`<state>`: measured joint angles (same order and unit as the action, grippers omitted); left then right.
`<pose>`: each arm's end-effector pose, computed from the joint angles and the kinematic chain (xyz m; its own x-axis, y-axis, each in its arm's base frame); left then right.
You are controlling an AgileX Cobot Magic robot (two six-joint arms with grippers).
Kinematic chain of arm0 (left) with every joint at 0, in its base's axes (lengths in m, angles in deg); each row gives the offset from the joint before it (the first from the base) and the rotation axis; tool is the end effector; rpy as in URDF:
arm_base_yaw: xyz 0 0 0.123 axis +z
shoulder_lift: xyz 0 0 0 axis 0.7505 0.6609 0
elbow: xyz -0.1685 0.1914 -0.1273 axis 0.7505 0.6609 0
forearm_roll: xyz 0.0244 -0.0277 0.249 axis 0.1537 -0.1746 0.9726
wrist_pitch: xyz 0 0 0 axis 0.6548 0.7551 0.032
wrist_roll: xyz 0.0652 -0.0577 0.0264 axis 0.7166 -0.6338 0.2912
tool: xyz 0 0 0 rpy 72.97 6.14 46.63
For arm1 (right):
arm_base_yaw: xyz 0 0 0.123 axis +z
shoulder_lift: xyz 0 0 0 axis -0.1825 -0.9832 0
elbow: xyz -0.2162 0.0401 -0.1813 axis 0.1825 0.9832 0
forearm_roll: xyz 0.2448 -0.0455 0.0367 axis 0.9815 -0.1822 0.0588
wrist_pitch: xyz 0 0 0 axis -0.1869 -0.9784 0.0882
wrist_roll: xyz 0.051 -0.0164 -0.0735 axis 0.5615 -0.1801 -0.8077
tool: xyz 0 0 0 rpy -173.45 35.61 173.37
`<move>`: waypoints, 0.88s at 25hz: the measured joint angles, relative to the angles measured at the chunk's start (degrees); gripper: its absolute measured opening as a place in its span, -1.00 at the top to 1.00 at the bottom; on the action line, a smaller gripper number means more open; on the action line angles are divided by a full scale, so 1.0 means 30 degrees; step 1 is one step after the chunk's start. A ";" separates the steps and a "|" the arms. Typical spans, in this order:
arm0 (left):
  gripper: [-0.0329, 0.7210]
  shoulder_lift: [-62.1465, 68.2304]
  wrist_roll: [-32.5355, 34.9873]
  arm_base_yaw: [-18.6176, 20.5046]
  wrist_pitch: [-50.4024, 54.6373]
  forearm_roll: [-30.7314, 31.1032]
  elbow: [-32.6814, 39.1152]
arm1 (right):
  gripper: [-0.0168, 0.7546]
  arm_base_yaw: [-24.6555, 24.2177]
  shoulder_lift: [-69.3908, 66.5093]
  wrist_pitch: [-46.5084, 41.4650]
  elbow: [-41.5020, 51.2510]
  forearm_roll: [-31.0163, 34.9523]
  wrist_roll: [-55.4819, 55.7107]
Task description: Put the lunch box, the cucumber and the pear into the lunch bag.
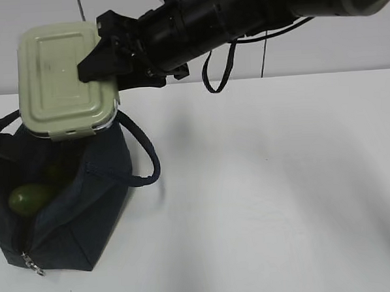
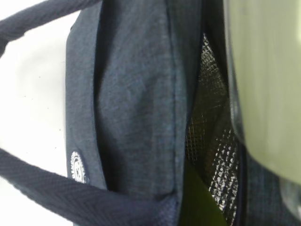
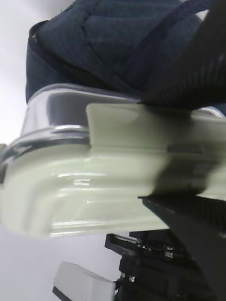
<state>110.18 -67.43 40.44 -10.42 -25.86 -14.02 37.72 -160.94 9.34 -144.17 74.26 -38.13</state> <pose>0.2403 -0.0561 0.2611 -0.9046 0.1698 -0.3910 0.2637 0.9436 -0.2003 0.3721 0.2625 0.2920 -0.7840 -0.1046 -0.6119 -0.5866 0.4474 0.6751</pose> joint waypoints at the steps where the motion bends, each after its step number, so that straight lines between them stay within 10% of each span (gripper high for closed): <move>1: 0.97 0.0000 0.0000 0.0000 -0.0005 -0.0069 0.0000 | -0.03 0.0000 -0.0088 0.0033 0.0000 0.0000 0.0046; 22: 0.97 -0.0601 0.0019 0.0000 -0.0901 -0.1634 0.0000 | -0.03 0.0198 -0.0767 -0.1094 -0.0052 -0.8682 0.6038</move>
<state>108.38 -67.37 40.44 -13.12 -30.76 -14.02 38.32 -163.24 6.05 -144.33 48.22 -20.01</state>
